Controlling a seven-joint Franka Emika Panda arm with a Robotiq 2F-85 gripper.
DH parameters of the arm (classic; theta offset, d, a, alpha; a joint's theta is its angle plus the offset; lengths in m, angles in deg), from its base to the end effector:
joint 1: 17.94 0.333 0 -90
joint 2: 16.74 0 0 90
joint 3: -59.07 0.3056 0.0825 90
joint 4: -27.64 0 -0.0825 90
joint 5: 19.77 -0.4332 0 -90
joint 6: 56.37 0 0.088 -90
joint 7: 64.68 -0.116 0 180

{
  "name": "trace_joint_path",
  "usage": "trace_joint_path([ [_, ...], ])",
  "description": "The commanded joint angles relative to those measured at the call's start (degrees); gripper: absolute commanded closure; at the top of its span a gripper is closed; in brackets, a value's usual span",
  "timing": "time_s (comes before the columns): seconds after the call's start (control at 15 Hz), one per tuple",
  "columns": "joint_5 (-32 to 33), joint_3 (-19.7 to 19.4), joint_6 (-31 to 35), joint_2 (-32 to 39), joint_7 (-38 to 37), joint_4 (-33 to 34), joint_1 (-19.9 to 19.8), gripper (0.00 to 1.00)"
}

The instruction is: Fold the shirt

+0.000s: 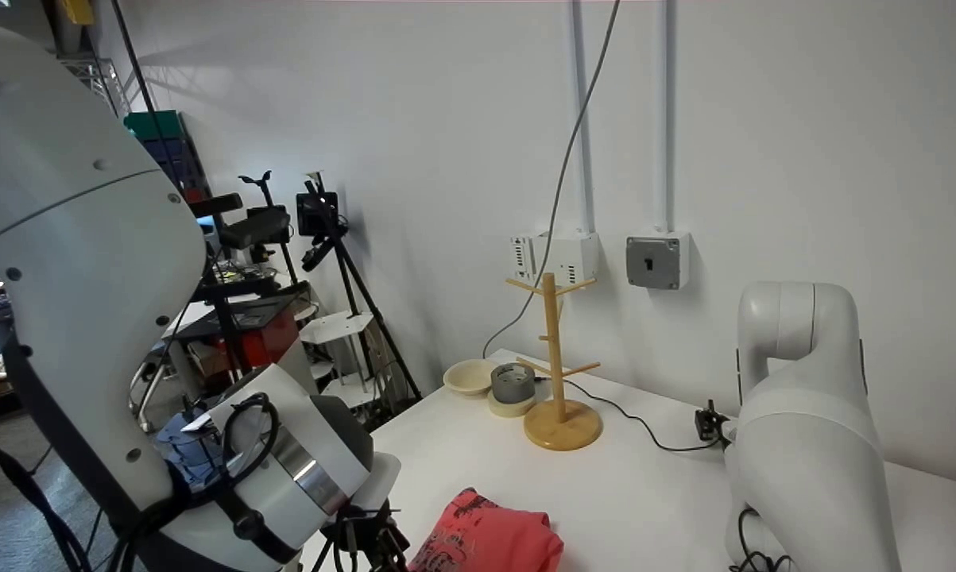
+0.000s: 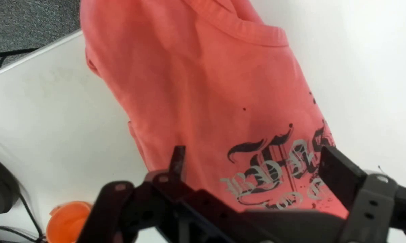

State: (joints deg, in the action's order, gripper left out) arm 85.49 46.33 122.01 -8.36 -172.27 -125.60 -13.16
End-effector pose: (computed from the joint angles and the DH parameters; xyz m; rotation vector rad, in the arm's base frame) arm 0.3649 0.0254 0.1176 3.0141 -0.2665 0.5019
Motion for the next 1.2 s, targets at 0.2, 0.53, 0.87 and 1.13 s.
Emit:
trace_joint_path([
  [0.2,-6.14,2.04,-3.47,-10.59,2.77,-4.89,3.5,0.0],
  [0.53,-13.42,7.75,-6.35,-15.62,2.87,-4.66,7.54,0.0],
  [0.87,-23.18,12.19,-12.82,-19.62,7.03,-3.9,10.49,0.0],
  [1.13,-21.44,12.32,-11.68,-17.93,4.91,-3.21,10.1,0.0],
])
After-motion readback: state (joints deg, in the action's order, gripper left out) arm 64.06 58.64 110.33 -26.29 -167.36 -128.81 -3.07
